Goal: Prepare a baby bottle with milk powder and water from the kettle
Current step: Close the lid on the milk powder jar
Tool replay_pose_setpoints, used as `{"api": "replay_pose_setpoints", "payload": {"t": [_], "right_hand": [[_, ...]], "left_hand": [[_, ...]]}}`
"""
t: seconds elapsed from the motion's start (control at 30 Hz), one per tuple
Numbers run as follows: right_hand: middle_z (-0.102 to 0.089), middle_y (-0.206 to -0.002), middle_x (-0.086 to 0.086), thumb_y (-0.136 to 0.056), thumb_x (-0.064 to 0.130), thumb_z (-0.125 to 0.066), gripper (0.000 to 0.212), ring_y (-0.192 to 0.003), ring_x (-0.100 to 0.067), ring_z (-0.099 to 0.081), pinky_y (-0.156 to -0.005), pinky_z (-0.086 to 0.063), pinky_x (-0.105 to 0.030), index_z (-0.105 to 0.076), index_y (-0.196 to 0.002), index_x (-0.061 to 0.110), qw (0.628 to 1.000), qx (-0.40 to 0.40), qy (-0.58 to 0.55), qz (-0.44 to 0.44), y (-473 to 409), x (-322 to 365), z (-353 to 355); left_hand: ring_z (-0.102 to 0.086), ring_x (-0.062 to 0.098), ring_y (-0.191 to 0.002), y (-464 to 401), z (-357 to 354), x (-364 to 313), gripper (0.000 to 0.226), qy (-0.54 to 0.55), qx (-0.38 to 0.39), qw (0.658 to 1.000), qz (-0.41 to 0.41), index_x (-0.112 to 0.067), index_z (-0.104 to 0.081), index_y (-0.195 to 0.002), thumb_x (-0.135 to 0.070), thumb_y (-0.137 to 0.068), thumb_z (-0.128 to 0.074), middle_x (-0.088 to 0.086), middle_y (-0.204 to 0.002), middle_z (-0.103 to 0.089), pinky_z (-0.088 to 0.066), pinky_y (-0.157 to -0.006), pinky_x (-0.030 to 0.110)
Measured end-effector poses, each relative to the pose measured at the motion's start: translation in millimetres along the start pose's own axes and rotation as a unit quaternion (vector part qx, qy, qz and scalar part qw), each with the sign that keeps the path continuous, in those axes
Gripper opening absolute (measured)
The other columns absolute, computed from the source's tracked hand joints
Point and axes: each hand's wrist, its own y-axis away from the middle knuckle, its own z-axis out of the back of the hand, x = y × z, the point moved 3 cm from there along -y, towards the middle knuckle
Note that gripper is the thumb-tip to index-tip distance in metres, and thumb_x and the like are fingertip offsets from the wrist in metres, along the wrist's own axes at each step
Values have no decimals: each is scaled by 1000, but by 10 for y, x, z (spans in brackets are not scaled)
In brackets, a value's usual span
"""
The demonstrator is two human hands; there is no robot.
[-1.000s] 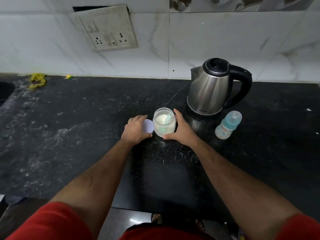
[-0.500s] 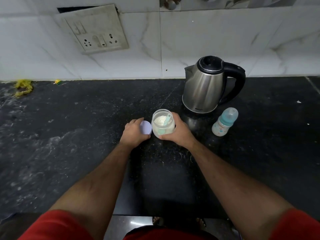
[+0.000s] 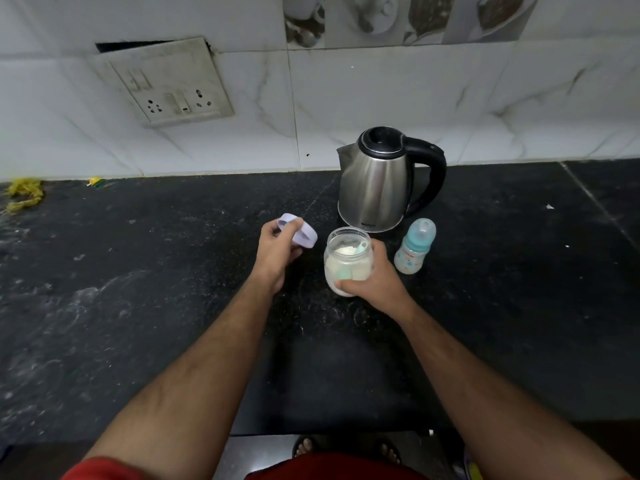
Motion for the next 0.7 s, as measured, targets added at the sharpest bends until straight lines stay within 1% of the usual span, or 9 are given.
{"api": "replay_pose_setpoints", "payload": {"t": [0.1, 0.2, 0.23, 0.33, 0.4, 0.47, 0.53, 0.6, 0.7], "right_hand": [[-53, -115, 24, -50, 46, -84, 89, -108, 5, -54, -89, -46, -19, -34, -124, 37, 1000, -2, 3, 5, 78, -10, 86], [-54, -118, 23, -51, 49, -84, 90, -112, -1, -55, -95, -48, -27, -35, -126, 38, 1000, 2, 4, 7, 123, 6, 141], [-55, -119, 22, -51, 50, -84, 90, -112, -2, -55, -95, -48, -28, -35, -126, 38, 1000, 3, 4, 9, 135, 22, 155], [-55, -120, 20, -51, 52, -82, 93, -113, -4, -55, -95, -48, -29, -35, -130, 37, 1000, 9, 4, 11, 153, 66, 190], [-55, -119, 20, -51, 52, -81, 93, -112, -3, -56, -93, -49, -29, -35, -130, 36, 1000, 11, 1, 14, 163, 94, 212], [-55, -119, 22, -52, 52, -81, 90, -111, -1, -55, -92, -48, -27, -35, -129, 38, 1000, 13, -5, 15, 174, 124, 228], [-55, -117, 24, -54, 49, -82, 87, -110, 3, -55, -90, -46, -23, -35, -127, 41, 1000, 17, -7, 19, 182, 155, 243], [-55, -115, 25, -55, 47, -82, 84, -107, 5, -55, -86, -46, -21, -35, -124, 43, 999, 27, 1, 22, 199, 192, 247], [-56, -112, 23, -54, 49, -81, 81, -105, 1, -57, -83, -49, -25, -33, -119, 46, 999, 36, 24, 20, 209, 226, 245]], "left_hand": [[-70, 15, -94, 56, -168, -112, 58, 38, 42, 998, -2, -5, -42, -137, -32, -91, -65, 7, -108, -67, -52, -85, 32], [-71, 9, -87, 148, -317, -200, 62, 63, 78, 995, -17, -14, -41, -134, -31, -82, -70, -1, -100, -65, -50, -91, 34], [-70, 9, -89, 187, -357, -220, 62, 60, 91, 994, -23, -18, -42, -131, -30, -78, -71, 0, -104, -63, -49, -95, 35], [-62, 21, -110, 305, -434, -247, 60, 17, 119, 991, -56, -28, -47, -126, -25, -72, -72, 10, -122, -58, -49, -104, 41], [-58, 23, -119, 371, -456, -276, 64, -30, 131, 987, -88, -27, -48, -131, -23, -71, -71, 9, -125, -56, -49, -104, 39], [-56, 19, -124, 414, -477, -294, 66, -80, 156, 979, -106, -24, -49, -136, -20, -73, -68, 9, -131, -57, -49, -102, 35], [-57, 19, -126, 434, -497, -305, 61, -108, 179, 971, -116, -18, -51, -139, -13, -81, -65, 8, -135, -59, -50, -100, 32], [-59, 18, -124, 459, -514, -339, 55, -125, 191, 966, -124, -15, -53, -139, -10, -85, -60, 5, -133, -62, -51, -96, 30], [-62, 13, -116, 498, -555, -425, 57, -167, 203, 956, -130, -17, -60, -133, -17, -77, -52, 2, -128, -65, -52, -93, 28]]}}
